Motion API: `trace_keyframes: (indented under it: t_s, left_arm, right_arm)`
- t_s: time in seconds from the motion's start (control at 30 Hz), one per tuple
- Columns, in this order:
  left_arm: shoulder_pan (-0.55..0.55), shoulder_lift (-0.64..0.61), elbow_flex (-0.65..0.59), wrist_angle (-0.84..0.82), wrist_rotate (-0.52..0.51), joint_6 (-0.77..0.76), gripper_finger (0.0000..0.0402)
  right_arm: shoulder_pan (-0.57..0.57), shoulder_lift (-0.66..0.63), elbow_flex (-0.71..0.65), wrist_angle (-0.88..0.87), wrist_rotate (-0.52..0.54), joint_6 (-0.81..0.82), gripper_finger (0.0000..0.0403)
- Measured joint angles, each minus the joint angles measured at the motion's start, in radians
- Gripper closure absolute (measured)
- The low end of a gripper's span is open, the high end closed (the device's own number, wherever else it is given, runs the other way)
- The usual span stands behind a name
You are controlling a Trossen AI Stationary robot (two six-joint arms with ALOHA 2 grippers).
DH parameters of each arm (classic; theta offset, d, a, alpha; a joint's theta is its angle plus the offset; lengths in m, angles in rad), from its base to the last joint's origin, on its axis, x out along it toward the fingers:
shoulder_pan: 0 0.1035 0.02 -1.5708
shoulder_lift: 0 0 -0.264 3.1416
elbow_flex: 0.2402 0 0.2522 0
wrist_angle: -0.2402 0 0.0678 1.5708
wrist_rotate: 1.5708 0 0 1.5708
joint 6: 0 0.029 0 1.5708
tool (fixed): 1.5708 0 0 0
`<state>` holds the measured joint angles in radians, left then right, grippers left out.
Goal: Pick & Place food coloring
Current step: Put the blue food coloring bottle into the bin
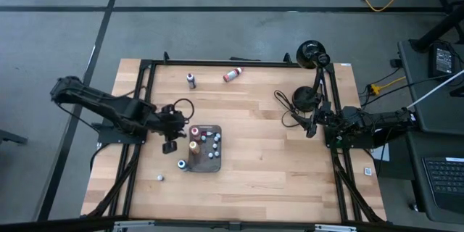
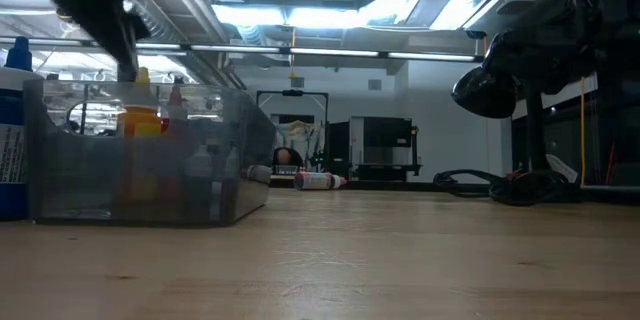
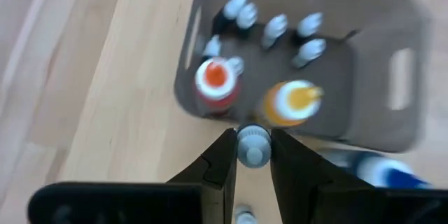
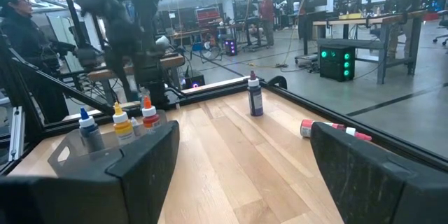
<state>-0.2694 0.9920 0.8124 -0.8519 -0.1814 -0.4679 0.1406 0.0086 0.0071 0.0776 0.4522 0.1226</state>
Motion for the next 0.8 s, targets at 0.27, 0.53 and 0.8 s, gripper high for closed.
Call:
trace_keyframes:
  t_s: [0.27,0.53,0.8]
  left_arm:
    - [-0.049,0.037,0.251,-0.144,-0.034,0.015,0.0336]
    - [-0.065,0.205,0.484,-0.253,-0.074,0.079,0.0336]
    - [-0.031,0.407,0.587,-0.274,-0.087,0.096,0.0336]
  right_arm:
    - [0.0,0.0,0.0,0.0,0.0,0.0,0.008]
    - [0.0,0.0,0.0,0.0,0.0,0.0,0.008]
    - [0.0,0.0,0.0,0.0,0.0,0.0,0.008]
